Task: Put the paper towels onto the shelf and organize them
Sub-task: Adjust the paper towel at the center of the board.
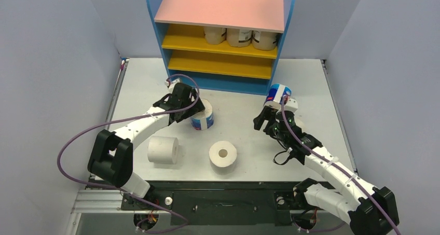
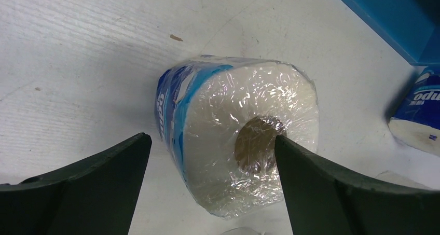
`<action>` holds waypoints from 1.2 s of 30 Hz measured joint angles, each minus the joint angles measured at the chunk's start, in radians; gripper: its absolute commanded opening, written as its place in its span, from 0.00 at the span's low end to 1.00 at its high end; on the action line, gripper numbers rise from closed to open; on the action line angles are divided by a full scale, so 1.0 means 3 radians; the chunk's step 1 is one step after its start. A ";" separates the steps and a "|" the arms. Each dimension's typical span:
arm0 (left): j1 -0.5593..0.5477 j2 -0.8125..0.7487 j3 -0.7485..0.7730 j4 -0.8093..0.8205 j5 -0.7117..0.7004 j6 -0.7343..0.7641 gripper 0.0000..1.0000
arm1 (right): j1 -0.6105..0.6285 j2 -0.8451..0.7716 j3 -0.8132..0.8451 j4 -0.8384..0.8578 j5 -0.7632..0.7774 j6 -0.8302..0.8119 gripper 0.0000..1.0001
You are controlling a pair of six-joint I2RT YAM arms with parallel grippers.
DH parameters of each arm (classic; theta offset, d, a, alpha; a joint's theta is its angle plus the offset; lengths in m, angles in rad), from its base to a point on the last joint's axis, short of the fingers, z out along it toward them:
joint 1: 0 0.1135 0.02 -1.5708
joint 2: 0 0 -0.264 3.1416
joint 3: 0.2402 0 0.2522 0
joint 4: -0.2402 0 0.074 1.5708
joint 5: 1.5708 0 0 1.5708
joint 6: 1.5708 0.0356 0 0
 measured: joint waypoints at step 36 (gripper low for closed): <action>0.0092 -0.1001 -0.0707 0.0408 0.0432 -0.0017 0.96 | 0.1336 0.1207 0.1081 -0.1247 -0.0473 -0.0618 0.88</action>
